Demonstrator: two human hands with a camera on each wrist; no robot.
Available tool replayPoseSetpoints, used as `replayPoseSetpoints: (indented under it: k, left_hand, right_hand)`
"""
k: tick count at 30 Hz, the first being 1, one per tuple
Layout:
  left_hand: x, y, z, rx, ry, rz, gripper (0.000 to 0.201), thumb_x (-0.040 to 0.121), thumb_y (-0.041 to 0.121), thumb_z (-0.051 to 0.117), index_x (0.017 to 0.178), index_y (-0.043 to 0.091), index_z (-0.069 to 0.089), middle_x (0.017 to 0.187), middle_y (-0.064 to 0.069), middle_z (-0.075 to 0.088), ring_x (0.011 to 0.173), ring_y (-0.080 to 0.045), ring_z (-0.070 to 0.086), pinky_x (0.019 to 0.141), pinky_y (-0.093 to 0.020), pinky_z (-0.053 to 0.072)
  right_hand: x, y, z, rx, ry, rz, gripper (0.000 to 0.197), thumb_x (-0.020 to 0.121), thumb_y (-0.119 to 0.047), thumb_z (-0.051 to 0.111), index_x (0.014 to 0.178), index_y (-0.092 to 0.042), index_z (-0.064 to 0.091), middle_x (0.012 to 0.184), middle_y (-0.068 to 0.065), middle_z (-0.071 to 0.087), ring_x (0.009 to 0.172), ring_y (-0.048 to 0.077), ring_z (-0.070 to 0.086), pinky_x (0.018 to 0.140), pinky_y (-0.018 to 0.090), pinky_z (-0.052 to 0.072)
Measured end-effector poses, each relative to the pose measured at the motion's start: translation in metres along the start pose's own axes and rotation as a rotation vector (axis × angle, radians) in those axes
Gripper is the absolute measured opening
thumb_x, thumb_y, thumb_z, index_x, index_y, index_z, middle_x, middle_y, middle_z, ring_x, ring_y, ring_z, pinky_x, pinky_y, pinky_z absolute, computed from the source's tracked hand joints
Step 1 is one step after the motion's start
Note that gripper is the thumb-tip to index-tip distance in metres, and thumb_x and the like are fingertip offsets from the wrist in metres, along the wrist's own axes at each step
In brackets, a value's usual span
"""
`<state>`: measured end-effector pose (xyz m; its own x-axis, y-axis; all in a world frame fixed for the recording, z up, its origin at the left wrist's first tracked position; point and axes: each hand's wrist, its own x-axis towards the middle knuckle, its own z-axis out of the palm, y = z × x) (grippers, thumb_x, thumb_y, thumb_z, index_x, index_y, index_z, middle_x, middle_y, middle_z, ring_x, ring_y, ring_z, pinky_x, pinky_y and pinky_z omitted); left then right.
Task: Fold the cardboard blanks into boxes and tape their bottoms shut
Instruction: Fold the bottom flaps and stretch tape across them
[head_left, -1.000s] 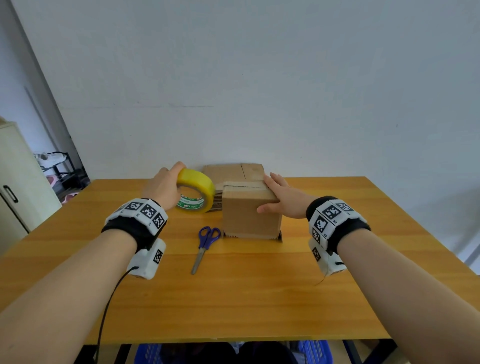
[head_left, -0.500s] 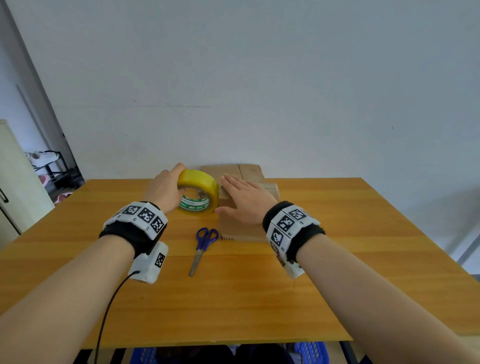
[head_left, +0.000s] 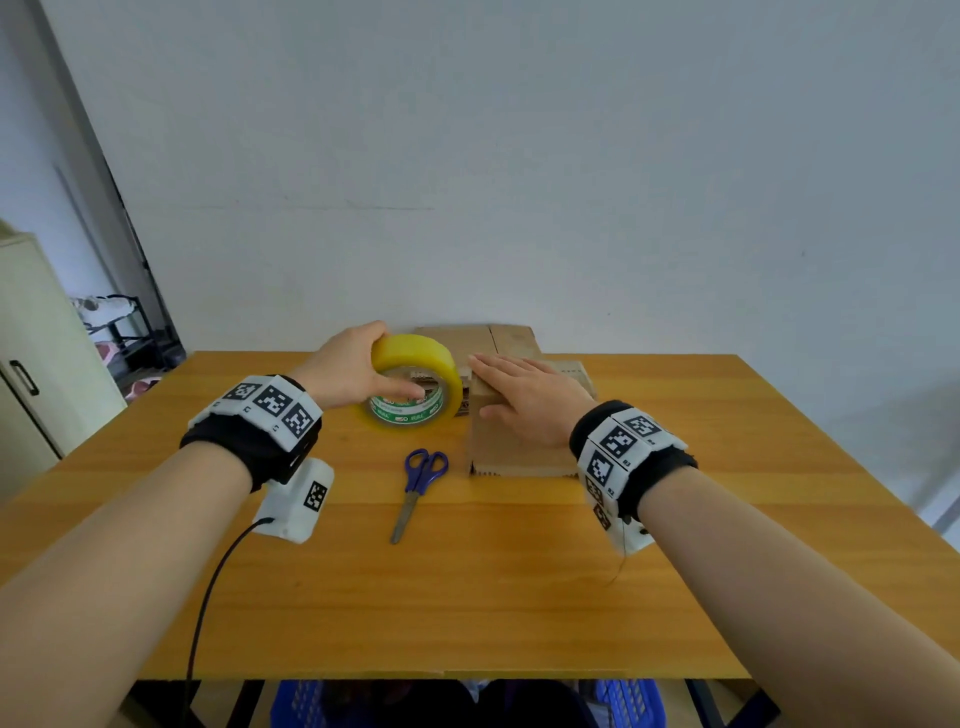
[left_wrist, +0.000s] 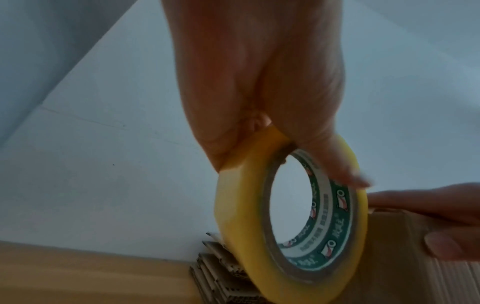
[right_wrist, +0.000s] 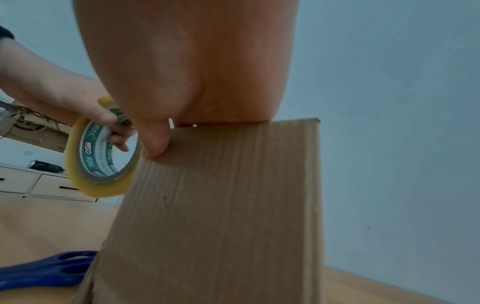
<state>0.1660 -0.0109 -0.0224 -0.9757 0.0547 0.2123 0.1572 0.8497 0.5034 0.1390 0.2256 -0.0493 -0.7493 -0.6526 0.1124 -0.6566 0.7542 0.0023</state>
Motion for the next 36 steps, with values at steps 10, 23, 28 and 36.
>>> replayPoseSetpoints:
  k: [10,23,28,36]
  left_hand:
    - [0.001,0.006,0.001,0.050,-0.102,0.051,0.029,0.088,0.052,0.054,0.078,0.025,0.053,0.070,0.003,0.053,0.063,-0.012,0.047,0.057,-0.027,0.032]
    - [0.007,0.012,0.007,0.212,-0.288,-0.037,0.043,0.084,0.051,0.062,0.099,0.012,0.068,0.091,-0.007,0.068,0.082,-0.022,0.063,0.073,-0.036,0.050]
    - [0.003,0.018,0.010,0.140,-0.301,-0.029,0.040,0.088,0.040,0.061,0.120,0.017,0.062,0.110,-0.005,0.067,0.096,-0.020,0.063,0.088,-0.037,0.052]
    - [0.007,0.021,0.012,0.344,-0.354,-0.117,0.046,0.086,0.044,0.060,0.122,0.014,0.062,0.117,-0.006,0.064,0.102,-0.023,0.060,0.089,-0.035,0.049]
  right_hand:
    - [-0.005,0.009,-0.004,0.001,-0.018,-0.038,0.053,0.101,-0.040,0.034,0.150,-0.035,0.016,0.159,-0.010,0.013,0.145,0.015,0.017,0.118,0.034,0.013]
    - [-0.005,0.012,-0.006,0.020,-0.051,-0.042,0.052,0.102,-0.036,0.035,0.151,-0.033,0.018,0.160,-0.009,0.011,0.146,0.011,0.010,0.118,0.034,0.005]
    - [-0.006,0.012,-0.005,0.021,-0.054,-0.051,0.051,0.102,-0.035,0.035,0.150,-0.034,0.018,0.160,-0.009,0.012,0.146,0.011,0.011,0.118,0.035,0.005]
    - [-0.008,0.016,-0.003,0.017,-0.058,-0.079,0.052,0.101,-0.036,0.036,0.150,-0.035,0.018,0.160,-0.009,0.011,0.146,0.011,0.010,0.118,0.036,0.004]
